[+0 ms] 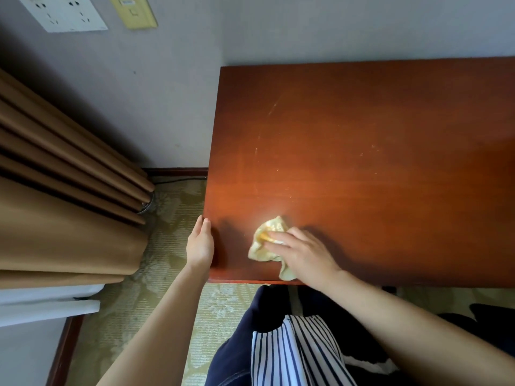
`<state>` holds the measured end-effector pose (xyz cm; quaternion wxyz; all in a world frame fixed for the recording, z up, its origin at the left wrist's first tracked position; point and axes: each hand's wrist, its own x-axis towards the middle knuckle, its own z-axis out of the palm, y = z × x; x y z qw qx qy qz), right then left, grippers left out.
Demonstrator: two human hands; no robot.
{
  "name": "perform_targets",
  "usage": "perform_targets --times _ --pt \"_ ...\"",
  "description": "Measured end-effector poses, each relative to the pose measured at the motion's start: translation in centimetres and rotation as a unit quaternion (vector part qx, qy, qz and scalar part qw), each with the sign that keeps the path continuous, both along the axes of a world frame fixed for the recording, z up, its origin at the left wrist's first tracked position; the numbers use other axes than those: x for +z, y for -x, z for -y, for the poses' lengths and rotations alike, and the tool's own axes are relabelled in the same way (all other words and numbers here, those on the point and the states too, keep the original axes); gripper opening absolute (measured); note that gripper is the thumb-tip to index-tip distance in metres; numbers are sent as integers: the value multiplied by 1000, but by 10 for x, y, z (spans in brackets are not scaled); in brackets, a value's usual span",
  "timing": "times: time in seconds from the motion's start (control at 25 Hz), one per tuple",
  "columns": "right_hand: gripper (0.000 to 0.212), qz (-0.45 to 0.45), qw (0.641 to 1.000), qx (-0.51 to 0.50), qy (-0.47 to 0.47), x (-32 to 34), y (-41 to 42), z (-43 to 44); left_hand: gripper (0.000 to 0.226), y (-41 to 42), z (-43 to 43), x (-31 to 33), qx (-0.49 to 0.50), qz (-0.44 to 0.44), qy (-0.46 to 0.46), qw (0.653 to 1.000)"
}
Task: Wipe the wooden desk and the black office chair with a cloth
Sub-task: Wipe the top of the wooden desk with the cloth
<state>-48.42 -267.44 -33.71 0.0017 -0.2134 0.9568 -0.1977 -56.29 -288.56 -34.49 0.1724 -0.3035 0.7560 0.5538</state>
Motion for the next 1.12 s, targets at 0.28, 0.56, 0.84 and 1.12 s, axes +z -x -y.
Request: perform_targets --times 0.28,0.56,0.84,1.12 --pt "48 -2 958 -286 15 -3 6 -62 50 -4 7 -7 27 16 -80 996" --pt "66 152 943 -274 -110 7 73 -33 63 -5 26 -24 15 15 -191 981" --pt "64 217 962 -57 -156 24 85 40 57 -4 18 -20 4 0 -218 976" --pt "42 147 976 131 -93 18 32 87 51 -4 16 -11 -13 -20 -243 970"
